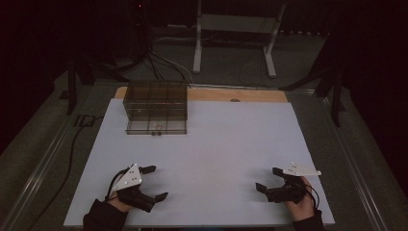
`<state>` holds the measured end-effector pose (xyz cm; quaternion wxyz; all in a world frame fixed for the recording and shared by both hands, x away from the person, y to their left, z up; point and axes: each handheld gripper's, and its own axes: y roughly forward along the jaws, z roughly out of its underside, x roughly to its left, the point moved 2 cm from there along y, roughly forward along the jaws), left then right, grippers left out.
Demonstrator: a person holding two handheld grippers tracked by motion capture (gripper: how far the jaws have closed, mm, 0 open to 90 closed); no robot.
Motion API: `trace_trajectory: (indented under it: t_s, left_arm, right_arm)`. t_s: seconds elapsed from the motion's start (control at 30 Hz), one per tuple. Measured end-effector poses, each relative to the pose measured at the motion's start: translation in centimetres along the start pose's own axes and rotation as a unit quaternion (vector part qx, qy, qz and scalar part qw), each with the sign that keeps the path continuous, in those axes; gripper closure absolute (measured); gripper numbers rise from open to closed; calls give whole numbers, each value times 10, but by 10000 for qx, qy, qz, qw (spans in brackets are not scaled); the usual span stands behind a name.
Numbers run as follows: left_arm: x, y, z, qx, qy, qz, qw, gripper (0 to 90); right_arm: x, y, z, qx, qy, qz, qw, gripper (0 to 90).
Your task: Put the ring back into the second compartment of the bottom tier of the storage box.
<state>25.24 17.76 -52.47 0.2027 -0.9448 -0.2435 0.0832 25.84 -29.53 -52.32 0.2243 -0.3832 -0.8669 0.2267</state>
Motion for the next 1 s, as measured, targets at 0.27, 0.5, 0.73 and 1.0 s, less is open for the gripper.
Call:
trace_trajectory:
  t_s: [0.27, 0.5, 0.73, 1.0]
  left_arm:
    - [0, 0, 0, 4, 10, -10, 10000, 5]
    - [0, 1, 0, 16, 13, -9, 10000, 6]
    - [0, 1, 0, 23, 19, -8, 10000, 6]
    - [-1, 1, 0, 23, 22, -14, 10000, 6]
  right_arm:
    - [0, -8, 16, 268, 127, 179, 9994, 0]
    - [-4, -13, 20, 275, 204, 272, 9990, 0]
    - [-5, -8, 19, 371, 84, 335, 9987, 0]
    - [-4, -7, 18, 366, 37, 350, 9987, 0]
